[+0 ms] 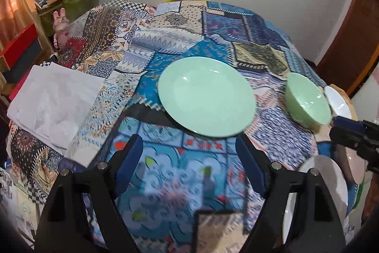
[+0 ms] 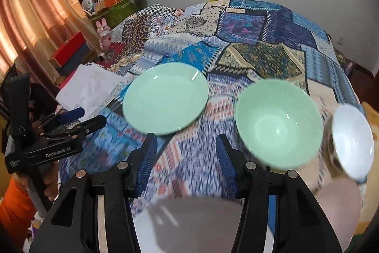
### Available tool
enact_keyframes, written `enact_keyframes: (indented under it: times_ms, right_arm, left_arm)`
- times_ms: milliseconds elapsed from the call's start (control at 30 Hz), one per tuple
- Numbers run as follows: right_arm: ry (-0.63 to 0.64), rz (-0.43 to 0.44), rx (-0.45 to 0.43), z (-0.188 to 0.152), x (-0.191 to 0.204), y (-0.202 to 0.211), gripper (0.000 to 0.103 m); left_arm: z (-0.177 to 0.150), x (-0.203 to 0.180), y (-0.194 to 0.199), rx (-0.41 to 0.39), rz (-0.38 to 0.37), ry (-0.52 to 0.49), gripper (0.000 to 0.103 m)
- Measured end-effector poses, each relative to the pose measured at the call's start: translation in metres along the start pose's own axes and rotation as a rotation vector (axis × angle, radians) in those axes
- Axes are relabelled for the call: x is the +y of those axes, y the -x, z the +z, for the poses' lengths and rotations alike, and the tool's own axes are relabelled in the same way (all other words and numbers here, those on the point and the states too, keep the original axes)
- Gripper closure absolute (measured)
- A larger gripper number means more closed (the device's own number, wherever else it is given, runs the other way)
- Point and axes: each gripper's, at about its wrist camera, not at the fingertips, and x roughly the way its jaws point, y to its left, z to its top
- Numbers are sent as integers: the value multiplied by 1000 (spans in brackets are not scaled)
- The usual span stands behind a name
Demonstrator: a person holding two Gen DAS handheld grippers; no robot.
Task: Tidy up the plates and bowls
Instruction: 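Lower the left tool and grasp the light green plate rim, then lift the light green plate with the left tool onto the right tool's plate stack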
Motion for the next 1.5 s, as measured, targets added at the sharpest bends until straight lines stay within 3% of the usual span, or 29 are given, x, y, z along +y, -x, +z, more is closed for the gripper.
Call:
enact_keyframes:
  times_ms: [200,400,567,800,900,1067,1133,1300,1500]
  right_arm:
    - [7,8,17,24,-2,-30,55]
    - [-13,12,141,41,-9,-75,55]
    - [-25,2,173,51,-13,-99,55]
    - [1,-68,205,70,-16,-132,55]
    - [-13,-61,232,75,-18,-142,55]
    - [-25,-70,271,78,-21,-160,61]
    - [-18,-46,282,79,-18,-160,70]
    - [37,-49,300,65,-5,-152,70]
    - [31,15,327,44,0,-136,70]
  left_arm:
    - [19,21,-32,47,4,25,22]
    - [30,32,-56,76,5,-8,23]
    - [36,40,-74,122,-38,-38,23]
    - [33,47,-101,181,-87,-41,43]
    - [33,48,-107,179,-103,-44,46]
    - [37,45,-113,163,-115,-62,53]
    - [38,44,-116,159,-115,-62,57]
    - [40,45,-118,167,-150,-45,73]
    - [31,44,-106,167,-116,-68,73]
